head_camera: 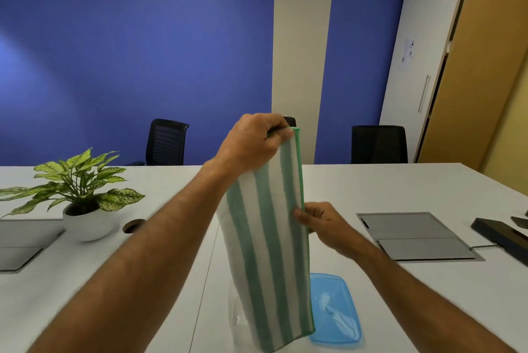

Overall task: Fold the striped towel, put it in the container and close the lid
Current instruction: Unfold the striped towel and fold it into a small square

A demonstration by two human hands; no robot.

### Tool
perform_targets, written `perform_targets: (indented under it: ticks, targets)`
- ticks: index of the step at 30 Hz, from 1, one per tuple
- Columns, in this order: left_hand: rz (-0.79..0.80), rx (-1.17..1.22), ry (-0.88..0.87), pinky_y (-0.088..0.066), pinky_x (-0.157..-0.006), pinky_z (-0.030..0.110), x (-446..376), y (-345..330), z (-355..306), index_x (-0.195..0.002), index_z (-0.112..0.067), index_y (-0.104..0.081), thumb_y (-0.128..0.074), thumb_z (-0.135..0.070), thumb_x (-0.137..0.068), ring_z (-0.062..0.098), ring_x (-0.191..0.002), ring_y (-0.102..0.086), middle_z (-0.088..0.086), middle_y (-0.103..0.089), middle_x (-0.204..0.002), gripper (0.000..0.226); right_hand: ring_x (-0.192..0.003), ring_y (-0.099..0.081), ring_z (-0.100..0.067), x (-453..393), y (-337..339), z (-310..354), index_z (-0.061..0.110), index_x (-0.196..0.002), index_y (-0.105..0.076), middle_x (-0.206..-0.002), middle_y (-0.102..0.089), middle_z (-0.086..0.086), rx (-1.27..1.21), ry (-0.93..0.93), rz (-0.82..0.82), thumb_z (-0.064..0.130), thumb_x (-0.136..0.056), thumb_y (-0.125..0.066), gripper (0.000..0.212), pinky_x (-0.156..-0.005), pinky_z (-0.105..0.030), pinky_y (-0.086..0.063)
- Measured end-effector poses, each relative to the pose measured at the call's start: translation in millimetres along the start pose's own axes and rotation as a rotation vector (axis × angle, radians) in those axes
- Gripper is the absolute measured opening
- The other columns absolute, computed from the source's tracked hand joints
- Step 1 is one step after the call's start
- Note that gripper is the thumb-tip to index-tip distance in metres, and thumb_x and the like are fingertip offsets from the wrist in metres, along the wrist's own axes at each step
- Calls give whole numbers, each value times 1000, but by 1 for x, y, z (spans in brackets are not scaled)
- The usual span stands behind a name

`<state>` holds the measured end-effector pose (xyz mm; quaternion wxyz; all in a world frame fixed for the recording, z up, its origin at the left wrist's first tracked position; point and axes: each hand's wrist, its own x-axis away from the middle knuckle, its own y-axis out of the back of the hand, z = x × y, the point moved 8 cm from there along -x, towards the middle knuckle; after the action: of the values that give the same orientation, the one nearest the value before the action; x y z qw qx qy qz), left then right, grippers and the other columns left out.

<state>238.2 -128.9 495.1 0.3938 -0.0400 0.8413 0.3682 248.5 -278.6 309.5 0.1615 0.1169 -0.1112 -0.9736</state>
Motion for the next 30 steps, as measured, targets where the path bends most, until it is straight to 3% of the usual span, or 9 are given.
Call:
perform_targets:
  ticks: [2,6,8,10,16,21,25,30]
  targets:
    - [-28,10,-3,-42,-52,30,-3,9,3,-78,-22,-69,-65,-32,-91,6,-47,-41,-9,-52,-53,17,-90,-57,-28,2,-13,-29,-11,-112,-64,-103,-67,-34,40,-82,58,13,-98,-51,31,-78,-42,-43]
    - [-49,26,-18,-45,-54,28,-8,19,1,-76,-27,-68,-64,-35,-90,6,-48,-43,3,-62,-60,17,-86,-60,-9,10,-40,-65,-2,-115,-67,-105,-68,-7,171,-153,154,14,-99,-52,27,-82,-25,-46]
    - [-45,22,-31,-44,-53,26,-11,22,-2,-76,-27,-69,-65,-34,-91,5,-48,-43,1,-61,-59,17,-103,-65,-15,12,-50,-78,0,-116,-68,-117,-71,-11,210,-167,186,19,-99,-53,29,-98,-32,-49]
    - [-42,9,-48,-42,-53,23,-14,27,-5,-76,-26,-69,-65,-33,-91,5,-49,-43,-3,-59,-58,17,-113,-64,-28,14,-54,-90,0,-113,-68,-118,-70,-16,281,-177,204,26,-98,-54,33,-105,-46,-46]
    - [-134,-20,-37,-36,-50,13,-27,57,-4,-77,-23,-70,-65,-33,-91,9,-52,-43,-1,-57,-59,17,-109,-65,-18,20,-53,-114,17,-122,-68,-119,-71,-1,370,-233,223,33,-92,-63,34,-100,-43,-51]
    - [-240,-53,13,-33,-47,10,-30,83,14,-73,-25,-66,-64,-33,-90,5,-49,-41,-9,-50,-56,19,-107,-66,-21,26,-40,-128,14,-120,-69,-116,-71,-4,409,-275,198,26,-90,-65,32,-99,-41,-52]
    - [-288,-74,39,-32,-49,10,-30,96,29,-78,-18,-71,-64,-34,-90,8,-56,-42,1,-58,-66,21,-107,-67,-29,30,-25,-148,6,-110,-72,-111,-73,-13,416,-351,156,20,-86,-69,28,-98,-46,-53]
    - [-308,-115,92,-33,-52,10,-21,109,60,-82,-13,-71,-63,-33,-91,10,-62,-47,14,-66,-74,23,-87,-73,-25,36,-1,-160,9,-89,-77,-93,-76,-15,343,-366,77,9,-76,-72,14,-84,-47,-59]
